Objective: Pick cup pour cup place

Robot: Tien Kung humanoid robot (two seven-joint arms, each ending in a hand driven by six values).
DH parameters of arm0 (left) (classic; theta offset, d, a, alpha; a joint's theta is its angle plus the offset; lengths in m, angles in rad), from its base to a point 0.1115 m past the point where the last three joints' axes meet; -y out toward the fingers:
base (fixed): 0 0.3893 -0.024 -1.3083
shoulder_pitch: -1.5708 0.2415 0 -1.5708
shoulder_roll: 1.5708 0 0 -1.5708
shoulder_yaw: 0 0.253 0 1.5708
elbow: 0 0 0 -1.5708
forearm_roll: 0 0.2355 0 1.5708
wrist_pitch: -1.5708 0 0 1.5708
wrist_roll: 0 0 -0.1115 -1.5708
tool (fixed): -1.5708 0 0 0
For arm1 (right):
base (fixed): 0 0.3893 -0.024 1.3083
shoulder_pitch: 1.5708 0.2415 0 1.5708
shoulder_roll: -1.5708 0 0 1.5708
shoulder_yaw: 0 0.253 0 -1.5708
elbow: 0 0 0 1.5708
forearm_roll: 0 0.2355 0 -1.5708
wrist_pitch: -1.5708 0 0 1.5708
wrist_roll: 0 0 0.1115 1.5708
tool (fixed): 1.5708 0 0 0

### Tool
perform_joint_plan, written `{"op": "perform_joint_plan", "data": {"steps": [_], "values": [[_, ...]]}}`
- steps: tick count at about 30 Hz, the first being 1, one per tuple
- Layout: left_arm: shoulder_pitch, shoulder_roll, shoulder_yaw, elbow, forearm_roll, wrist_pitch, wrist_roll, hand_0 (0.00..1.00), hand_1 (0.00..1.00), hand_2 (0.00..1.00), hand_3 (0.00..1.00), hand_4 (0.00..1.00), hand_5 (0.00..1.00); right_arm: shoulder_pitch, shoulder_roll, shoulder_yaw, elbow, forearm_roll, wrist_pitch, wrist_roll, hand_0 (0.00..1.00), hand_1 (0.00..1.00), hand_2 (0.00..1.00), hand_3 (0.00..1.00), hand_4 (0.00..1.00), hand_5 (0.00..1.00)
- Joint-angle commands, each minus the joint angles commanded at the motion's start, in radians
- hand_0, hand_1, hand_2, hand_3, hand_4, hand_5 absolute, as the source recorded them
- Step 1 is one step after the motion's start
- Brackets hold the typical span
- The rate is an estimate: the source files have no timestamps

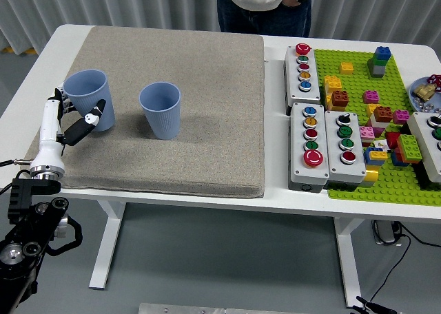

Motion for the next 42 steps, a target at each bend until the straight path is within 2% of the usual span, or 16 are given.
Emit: {"op": "perform_joint_plan", "data": {"steps": [2, 3, 9, 17, 23, 32, 42], "values": [[0.001, 0.0, 0.0, -0.002, 0.001, -0.001, -0.002, 0.522, 0.587, 0.744, 0.712, 0.72, 0.362, 0.0, 0.0, 0.001, 0.0, -0.001, 0.0, -0.001, 0.765, 0.701, 0.747, 0.626, 0.205, 0.239], [0.002, 0.0, 0.002, -0.003, -0.002, -0.002, -0.004, 0.453, 0.563, 0.735, 0.704, 0.702, 0.338, 0.0, 0.001, 0.0, 0.0, -0.001, -0.001, -0.001, 0.765, 0.701, 0.747, 0.626, 0.205, 0.24], [0.004, -0.001, 0.003, -0.007, 0.001, -0.001, -0.005, 0.447, 0.566, 0.735, 0.704, 0.697, 0.335, -0.001, 0.001, -0.001, 0.0, 0.0, -0.001, -0.002, 0.765, 0.702, 0.747, 0.626, 0.204, 0.239], [0.005, 0.01, -0.002, -0.024, 0.059, 0.009, -0.003, 0.446, 0.563, 0.732, 0.702, 0.694, 0.33, -0.007, 0.001, -0.002, 0.0, 0.0, -0.001, -0.001, 0.765, 0.702, 0.747, 0.626, 0.204, 0.239], [0.004, 0.014, 0.001, -0.025, 0.05, 0.005, -0.005, 0.435, 0.558, 0.729, 0.7, 0.679, 0.31, -0.006, 0.001, -0.004, 0.0, 0.002, -0.002, 0.0, 0.765, 0.702, 0.747, 0.626, 0.203, 0.239], [-0.013, 0.0, 0.003, 0.023, 0.002, -0.004, -0.033, 0.458, 0.567, 0.73, 0.7, 0.68, 0.302, -0.003, 0.003, -0.006, 0.0, 0.006, -0.003, -0.001, 0.765, 0.702, 0.747, 0.626, 0.202, 0.239], [-0.016, 0.005, 0.003, 0.008, 0.026, 0.002, -0.036, 0.459, 0.563, 0.727, 0.697, 0.664, 0.274, 0.0, 0.002, -0.007, 0.0, 0.009, -0.003, 0.0, 0.765, 0.702, 0.748, 0.625, 0.2, 0.239]]}}
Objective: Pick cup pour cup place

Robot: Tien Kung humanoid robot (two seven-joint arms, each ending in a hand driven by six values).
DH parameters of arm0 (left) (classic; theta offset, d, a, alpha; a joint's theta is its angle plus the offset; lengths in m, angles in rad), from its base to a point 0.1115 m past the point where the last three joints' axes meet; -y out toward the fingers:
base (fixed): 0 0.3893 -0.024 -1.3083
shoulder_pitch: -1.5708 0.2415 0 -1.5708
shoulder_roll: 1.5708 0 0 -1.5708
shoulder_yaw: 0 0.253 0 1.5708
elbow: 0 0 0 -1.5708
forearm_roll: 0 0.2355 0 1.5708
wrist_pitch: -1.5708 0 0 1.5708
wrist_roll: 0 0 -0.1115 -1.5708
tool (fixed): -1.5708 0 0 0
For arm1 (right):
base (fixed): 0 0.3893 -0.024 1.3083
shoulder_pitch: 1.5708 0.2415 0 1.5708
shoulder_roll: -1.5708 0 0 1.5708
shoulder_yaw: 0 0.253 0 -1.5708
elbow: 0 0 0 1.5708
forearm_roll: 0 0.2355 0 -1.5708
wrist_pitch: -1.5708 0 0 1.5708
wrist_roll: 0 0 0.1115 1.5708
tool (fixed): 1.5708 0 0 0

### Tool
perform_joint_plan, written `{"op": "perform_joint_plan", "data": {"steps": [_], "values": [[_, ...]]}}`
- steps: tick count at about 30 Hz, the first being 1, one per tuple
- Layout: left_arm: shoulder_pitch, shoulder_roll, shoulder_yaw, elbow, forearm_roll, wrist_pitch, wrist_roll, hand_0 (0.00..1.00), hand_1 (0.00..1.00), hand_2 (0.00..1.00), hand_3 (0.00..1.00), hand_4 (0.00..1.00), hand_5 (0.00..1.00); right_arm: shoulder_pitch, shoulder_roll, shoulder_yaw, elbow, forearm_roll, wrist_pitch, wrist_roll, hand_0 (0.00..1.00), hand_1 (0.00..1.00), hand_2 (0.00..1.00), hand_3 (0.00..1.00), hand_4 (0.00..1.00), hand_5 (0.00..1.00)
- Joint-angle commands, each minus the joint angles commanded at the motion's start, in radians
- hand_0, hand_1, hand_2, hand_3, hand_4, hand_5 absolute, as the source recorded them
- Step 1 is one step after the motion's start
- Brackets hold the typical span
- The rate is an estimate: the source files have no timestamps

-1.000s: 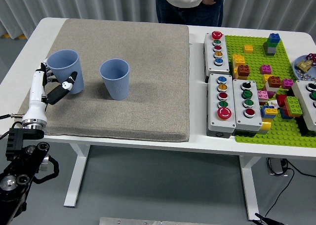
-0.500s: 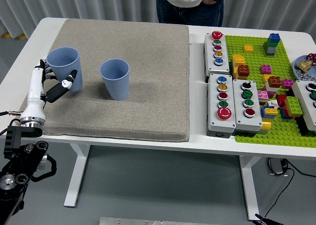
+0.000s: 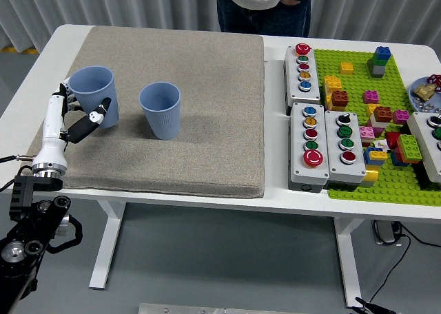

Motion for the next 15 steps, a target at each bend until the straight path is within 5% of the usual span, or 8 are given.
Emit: {"op": "perform_joint_plan", "data": {"steps": [9, 15], "values": [[0.004, -0.001, 0.0, -0.006, 0.014, 0.004, -0.001, 0.462, 0.561, 0.725, 0.696, 0.661, 0.273, -0.002, 0.001, 0.002, 0.0, -0.003, -0.001, -0.001, 0.765, 0.703, 0.747, 0.626, 0.2, 0.239], [0.008, 0.022, -0.009, -0.066, 0.111, 0.011, 0.014, 0.463, 0.561, 0.725, 0.696, 0.659, 0.27, -0.001, -0.001, 0.002, 0.0, -0.002, 0.0, 0.001, 0.765, 0.702, 0.748, 0.625, 0.199, 0.24]]}}
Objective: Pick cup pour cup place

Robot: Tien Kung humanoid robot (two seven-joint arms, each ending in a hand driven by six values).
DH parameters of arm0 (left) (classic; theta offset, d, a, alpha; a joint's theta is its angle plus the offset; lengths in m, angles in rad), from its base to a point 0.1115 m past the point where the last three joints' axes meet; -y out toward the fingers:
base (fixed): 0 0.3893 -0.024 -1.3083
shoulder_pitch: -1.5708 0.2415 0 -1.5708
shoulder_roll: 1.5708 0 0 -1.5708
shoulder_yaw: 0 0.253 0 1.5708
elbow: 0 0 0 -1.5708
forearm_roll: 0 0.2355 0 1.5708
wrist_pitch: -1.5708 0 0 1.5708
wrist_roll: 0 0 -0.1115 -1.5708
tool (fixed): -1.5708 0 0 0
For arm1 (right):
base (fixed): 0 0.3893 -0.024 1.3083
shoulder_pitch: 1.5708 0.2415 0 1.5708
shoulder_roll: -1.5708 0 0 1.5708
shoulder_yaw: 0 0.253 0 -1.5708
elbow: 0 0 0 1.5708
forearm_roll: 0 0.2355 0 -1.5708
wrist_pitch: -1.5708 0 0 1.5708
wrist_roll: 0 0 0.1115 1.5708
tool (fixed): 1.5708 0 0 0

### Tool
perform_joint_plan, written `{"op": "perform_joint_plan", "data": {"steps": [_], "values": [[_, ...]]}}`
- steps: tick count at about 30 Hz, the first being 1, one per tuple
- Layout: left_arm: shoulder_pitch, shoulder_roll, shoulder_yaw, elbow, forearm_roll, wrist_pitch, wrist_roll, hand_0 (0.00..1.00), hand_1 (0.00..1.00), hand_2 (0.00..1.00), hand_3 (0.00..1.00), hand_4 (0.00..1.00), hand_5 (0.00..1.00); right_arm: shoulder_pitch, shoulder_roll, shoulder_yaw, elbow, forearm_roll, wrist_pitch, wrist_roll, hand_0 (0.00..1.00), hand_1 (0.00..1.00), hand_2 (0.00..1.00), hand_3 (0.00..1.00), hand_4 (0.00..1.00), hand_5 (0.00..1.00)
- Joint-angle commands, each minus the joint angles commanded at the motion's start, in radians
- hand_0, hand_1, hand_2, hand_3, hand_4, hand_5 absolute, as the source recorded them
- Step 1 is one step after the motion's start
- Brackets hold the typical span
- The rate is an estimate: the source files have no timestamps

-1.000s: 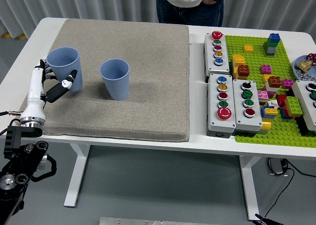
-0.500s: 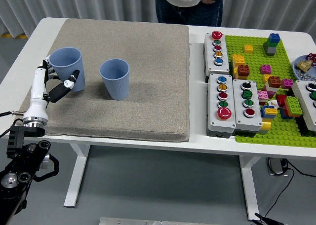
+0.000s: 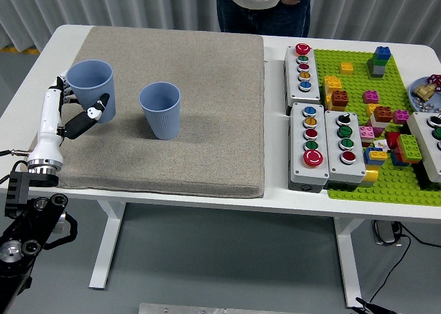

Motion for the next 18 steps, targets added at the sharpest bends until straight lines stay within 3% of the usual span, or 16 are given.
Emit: {"op": "perform_joint_plan", "data": {"steps": [5, 18], "values": [[0.007, 0.023, 0.017, -0.054, 0.101, 0.008, 0.016, 0.463, 0.561, 0.725, 0.696, 0.659, 0.27, -0.002, -0.002, 0.0, 0.0, -0.002, 0.001, 0.001, 0.765, 0.702, 0.748, 0.625, 0.199, 0.24], [-0.011, 0.068, 0.033, -0.088, 0.306, 0.026, 0.051, 0.465, 0.561, 0.724, 0.696, 0.655, 0.269, -0.004, -0.004, -0.005, 0.0, 0.008, -0.001, 0.005, 0.765, 0.702, 0.747, 0.625, 0.199, 0.237]]}}
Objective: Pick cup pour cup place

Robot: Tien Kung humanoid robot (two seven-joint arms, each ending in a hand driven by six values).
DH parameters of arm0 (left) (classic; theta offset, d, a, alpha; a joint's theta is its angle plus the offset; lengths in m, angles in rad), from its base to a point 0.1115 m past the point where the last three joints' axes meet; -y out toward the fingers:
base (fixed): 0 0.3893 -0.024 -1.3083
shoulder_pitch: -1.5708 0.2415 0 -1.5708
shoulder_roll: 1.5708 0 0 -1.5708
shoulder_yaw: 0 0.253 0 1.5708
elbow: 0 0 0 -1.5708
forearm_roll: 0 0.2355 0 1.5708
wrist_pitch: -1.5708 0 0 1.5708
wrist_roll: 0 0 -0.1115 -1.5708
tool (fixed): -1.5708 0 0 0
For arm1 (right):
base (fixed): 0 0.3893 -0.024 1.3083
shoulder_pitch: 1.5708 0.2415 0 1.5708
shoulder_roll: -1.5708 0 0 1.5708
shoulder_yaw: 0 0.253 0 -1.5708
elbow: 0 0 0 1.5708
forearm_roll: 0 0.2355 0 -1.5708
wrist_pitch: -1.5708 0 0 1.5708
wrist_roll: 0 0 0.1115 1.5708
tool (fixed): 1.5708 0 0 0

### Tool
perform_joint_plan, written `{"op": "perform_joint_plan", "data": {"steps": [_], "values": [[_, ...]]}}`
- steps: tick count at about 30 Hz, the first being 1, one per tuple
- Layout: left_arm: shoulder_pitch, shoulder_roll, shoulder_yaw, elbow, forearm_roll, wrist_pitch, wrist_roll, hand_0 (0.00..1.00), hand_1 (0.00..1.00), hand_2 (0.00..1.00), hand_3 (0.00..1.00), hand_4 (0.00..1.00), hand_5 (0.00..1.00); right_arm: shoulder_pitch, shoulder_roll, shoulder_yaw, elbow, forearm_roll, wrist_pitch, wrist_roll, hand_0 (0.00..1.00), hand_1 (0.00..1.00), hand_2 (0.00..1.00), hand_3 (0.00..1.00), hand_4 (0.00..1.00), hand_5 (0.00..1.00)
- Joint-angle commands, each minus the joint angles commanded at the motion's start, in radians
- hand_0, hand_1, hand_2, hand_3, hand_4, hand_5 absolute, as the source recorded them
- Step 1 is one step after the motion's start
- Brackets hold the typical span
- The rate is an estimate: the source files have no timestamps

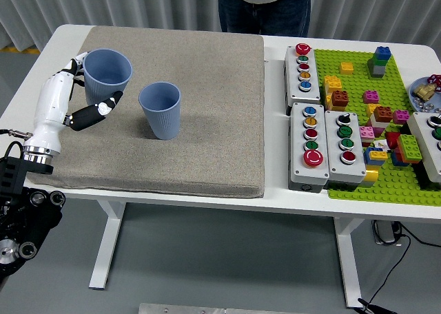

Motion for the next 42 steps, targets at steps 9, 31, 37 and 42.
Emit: {"op": "perform_joint_plan", "data": {"steps": [9, 31, 37, 42], "values": [[-0.015, 0.022, 0.016, -0.013, 0.187, 0.009, 0.018, 0.463, 0.562, 0.722, 0.696, 0.656, 0.269, -0.001, 0.0, -0.003, 0.0, 0.003, -0.002, 0.001, 0.765, 0.702, 0.747, 0.625, 0.199, 0.237], [-0.057, 0.106, 0.088, -0.008, 0.29, 0.052, 0.043, 0.464, 0.561, 0.716, 0.69, 0.65, 0.268, 0.0, -0.003, -0.009, 0.0, 0.013, -0.005, 0.008, 0.765, 0.702, 0.746, 0.624, 0.203, 0.229], [-0.085, 0.16, 0.138, -0.003, 0.29, 0.068, 0.057, 0.463, 0.56, 0.714, 0.689, 0.647, 0.266, 0.0, -0.004, -0.014, 0.0, 0.02, -0.006, 0.01, 0.765, 0.702, 0.746, 0.625, 0.203, 0.228], [-0.104, 0.205, 0.181, -0.003, 0.29, 0.084, 0.067, 0.462, 0.556, 0.714, 0.687, 0.64, 0.262, -0.005, -0.005, -0.015, 0.0, 0.019, -0.006, 0.011, 0.765, 0.703, 0.746, 0.625, 0.204, 0.228]]}}
